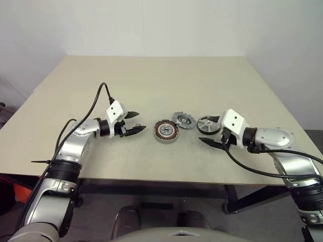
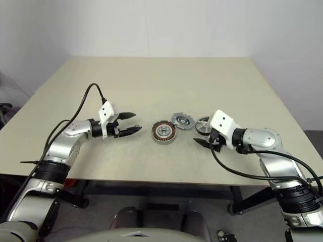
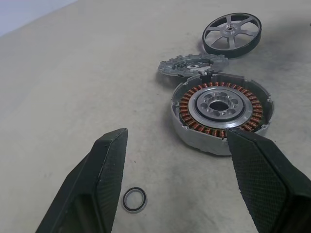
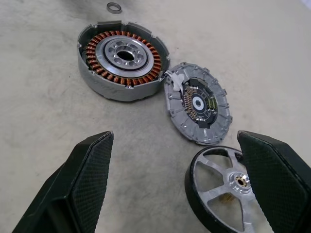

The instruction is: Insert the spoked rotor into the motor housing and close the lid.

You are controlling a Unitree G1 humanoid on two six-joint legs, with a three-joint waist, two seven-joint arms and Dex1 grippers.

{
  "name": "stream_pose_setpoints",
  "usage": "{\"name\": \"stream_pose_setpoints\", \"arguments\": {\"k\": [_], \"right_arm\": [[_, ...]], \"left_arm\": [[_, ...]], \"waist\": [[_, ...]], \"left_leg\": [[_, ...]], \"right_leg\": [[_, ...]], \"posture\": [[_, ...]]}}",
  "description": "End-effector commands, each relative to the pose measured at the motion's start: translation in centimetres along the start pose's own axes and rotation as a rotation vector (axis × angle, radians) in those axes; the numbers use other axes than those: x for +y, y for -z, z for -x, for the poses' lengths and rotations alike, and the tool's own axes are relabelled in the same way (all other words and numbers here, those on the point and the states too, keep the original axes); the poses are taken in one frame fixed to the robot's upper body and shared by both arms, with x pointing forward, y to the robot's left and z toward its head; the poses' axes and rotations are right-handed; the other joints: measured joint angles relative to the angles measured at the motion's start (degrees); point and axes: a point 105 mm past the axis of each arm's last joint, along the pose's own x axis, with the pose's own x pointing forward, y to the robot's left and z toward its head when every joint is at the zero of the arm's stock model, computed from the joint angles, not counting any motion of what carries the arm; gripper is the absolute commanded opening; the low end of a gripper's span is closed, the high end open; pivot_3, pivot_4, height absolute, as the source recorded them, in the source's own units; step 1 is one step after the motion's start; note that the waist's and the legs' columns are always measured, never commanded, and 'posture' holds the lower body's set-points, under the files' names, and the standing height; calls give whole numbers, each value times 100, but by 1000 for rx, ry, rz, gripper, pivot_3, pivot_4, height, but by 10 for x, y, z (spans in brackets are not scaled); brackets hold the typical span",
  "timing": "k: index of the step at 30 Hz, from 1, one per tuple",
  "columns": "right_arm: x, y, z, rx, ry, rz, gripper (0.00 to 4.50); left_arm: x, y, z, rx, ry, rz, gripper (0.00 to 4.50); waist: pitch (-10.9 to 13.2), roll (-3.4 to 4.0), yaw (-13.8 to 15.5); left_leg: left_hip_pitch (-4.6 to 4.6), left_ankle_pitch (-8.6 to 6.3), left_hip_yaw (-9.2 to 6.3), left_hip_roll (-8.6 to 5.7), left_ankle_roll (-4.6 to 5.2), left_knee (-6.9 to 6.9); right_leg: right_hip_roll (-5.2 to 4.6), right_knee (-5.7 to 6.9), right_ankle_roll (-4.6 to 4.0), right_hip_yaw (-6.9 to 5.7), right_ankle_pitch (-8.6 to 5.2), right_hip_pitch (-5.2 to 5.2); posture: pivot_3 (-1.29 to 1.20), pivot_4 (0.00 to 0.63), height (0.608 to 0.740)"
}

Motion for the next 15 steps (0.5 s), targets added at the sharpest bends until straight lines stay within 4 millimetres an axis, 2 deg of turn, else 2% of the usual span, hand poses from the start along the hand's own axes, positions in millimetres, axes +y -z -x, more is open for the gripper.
{"name": "stream_pose_setpoints", "arguments": {"k": [1,15], "right_arm": [[-4,-11,8,-23,22,45,4186],[-4,-10,6,-27,25,42,4186]], "left_arm": [[4,-11,3,-35,-19,-37,3388],[2,-11,3,-29,-21,-36,3388]], "waist": [[0,0,0],[0,0,0]], "left_leg": [[0,0,0,0,0,0],[-1,0,-1,0,-1,1]], "right_leg": [[0,0,0,0,0,0],[0,0,0,0,0,0]], "posture": [[0,0,740],[0,0,740]]}}
